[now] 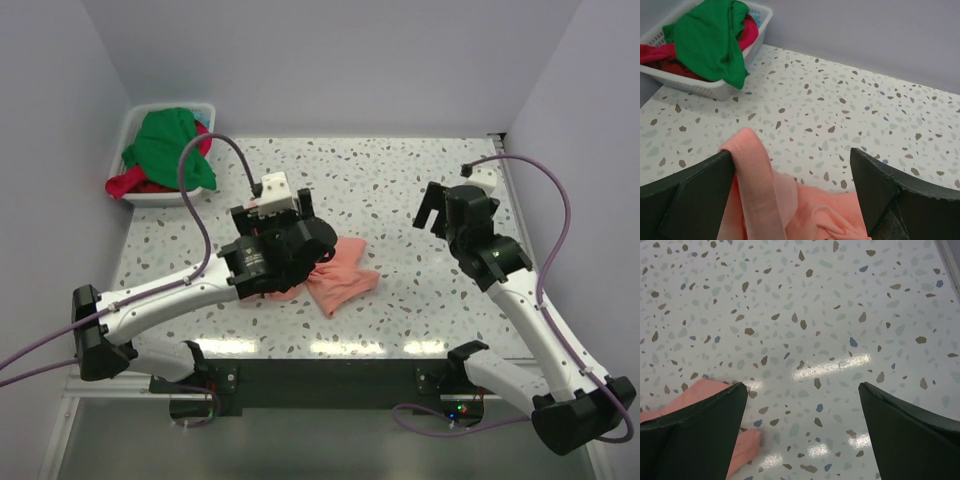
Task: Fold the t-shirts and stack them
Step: Move the tshirt to the center of the board, then flatten the tshirt out
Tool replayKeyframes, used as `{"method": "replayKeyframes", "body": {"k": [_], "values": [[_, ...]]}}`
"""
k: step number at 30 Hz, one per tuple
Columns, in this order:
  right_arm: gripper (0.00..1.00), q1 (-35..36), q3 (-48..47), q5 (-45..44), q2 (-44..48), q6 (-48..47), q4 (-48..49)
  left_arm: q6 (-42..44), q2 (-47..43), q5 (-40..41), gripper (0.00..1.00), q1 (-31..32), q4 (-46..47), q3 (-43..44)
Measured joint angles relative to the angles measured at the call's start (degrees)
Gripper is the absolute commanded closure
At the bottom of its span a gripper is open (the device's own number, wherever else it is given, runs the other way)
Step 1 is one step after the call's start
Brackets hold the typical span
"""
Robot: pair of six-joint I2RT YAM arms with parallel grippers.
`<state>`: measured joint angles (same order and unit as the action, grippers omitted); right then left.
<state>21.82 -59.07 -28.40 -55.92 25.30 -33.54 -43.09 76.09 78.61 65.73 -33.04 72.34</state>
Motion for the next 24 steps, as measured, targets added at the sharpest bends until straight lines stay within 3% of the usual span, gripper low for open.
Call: {"method": "replayKeyframes", "body": {"k": [3,6,15,17,24], "values": [[0.01,0.00,1.95,1.88,-0.31,0.26,0.22,-16.94,2.89,-1.88,0.00,-3.80,-17.18,4.17],[0.01,0.00,2.89,3.76,-0.33,0.52,0.68,-28.37,6.58,-4.63,0.00,-4.02,-29.81,4.55],[0.01,0.02,5.16,8.13,-2.23,1.66,2.45,-39.54,5.95,-8.66,0.02,-4.00,-40.17,2.78],[0.01,0.02,5.53,8.63,-2.62,1.77,2.49,-39.89,5.73,-8.70,0.06,-4.24,-40.63,2.78],[0.01,0.02,5.75,10.21,-2.69,1.70,2.75,-38.49,9.07,-9.66,0.43,-4.61,-41.64,3.63]]}}
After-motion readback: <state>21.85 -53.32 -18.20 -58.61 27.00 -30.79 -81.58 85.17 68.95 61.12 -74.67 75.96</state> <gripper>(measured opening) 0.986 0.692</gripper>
